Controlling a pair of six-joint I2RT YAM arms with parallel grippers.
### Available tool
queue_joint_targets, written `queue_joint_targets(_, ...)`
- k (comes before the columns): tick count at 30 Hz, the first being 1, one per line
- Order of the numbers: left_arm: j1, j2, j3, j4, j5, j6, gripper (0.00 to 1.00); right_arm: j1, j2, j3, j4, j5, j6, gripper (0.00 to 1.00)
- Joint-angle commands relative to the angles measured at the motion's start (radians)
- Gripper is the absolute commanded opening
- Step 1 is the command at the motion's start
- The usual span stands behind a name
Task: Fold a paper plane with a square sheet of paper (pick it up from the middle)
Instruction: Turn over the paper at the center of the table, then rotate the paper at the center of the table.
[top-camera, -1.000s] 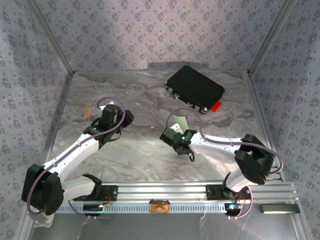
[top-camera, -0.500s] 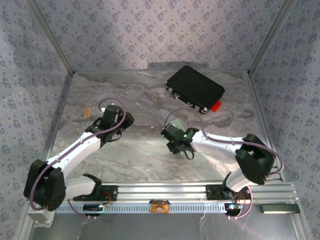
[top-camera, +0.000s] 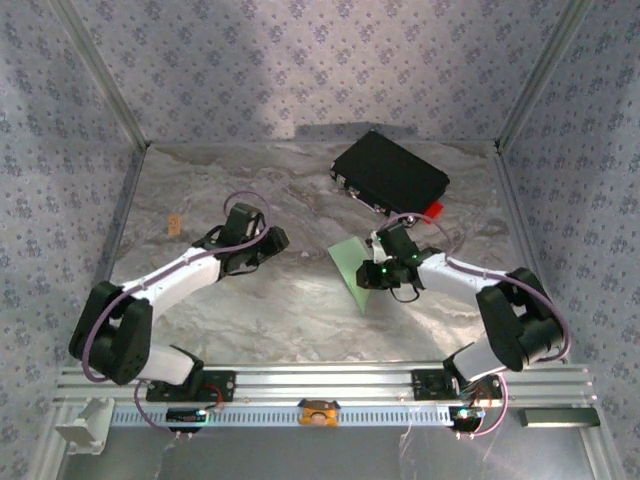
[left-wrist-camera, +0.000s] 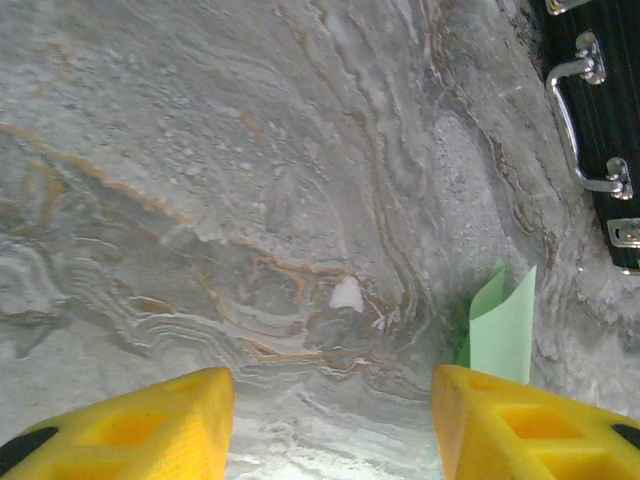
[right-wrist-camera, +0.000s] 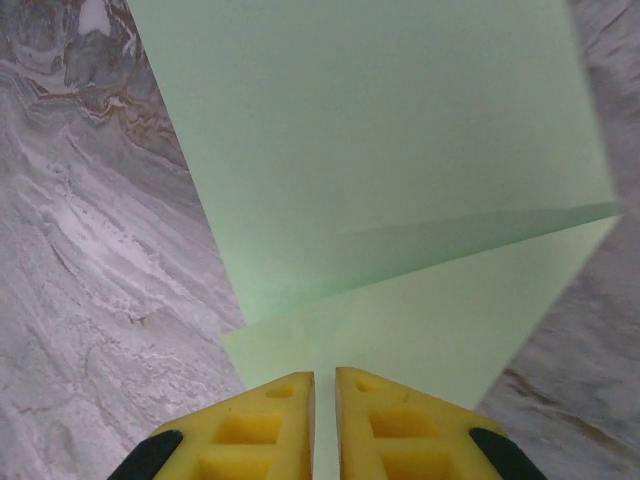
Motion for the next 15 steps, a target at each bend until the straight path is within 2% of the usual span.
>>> queue_joint_targets(1, -0.011, 0.028, 0.039, 0.035, 0.056, 0.022, 0.54, -0.007, 0.035, -0.019, 0.052, -0.063, 0.086, 0.15)
queue_joint_targets(4, -0.019, 0.050, 0.050, 0.046, 0.076, 0.024, 0.53, -0.010, 0.074, -0.007, 0.020, -0.021, 0.187, 0.16)
queue_joint_targets(7, -0.023, 0.071, 0.058, 0.057, 0.095, 0.025, 0.47, -0.010, 0.106, -0.009, 0.051, -0.035, 0.299, 0.16)
queue_joint_targets(10, -0.026, 0.088, 0.066, 0.068, 0.116, 0.023, 0.43, 0.006, 0.105, -0.024, 0.068, 0.027, 0.424, 0.16)
queue_joint_targets(15, -0.031, 0.103, 0.060, 0.090, 0.136, 0.013, 0.40, 0.011, 0.099, -0.129, 0.246, 0.074, 0.713, 0.20)
